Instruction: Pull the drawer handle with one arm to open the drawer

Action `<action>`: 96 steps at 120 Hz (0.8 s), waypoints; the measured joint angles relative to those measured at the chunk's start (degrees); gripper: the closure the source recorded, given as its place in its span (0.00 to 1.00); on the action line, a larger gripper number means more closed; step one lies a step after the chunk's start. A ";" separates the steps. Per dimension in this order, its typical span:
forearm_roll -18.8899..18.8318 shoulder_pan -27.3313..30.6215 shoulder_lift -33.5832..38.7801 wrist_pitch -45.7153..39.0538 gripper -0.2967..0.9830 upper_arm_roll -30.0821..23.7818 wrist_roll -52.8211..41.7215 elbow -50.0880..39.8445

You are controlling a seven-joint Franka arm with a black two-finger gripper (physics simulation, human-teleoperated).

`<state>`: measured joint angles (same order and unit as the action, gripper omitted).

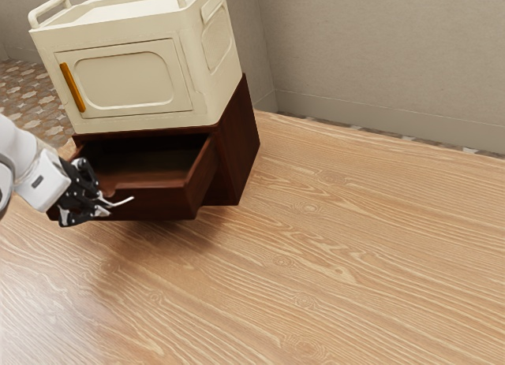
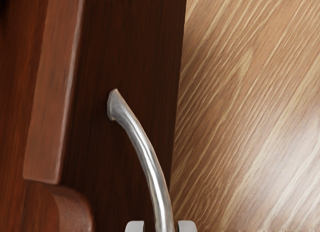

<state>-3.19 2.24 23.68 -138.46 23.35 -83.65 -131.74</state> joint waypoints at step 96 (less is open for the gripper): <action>-7.68 0.94 10.55 31.84 0.38 -4.30 5.34 21.37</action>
<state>-10.88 3.18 34.24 -106.62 19.06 -78.32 -110.37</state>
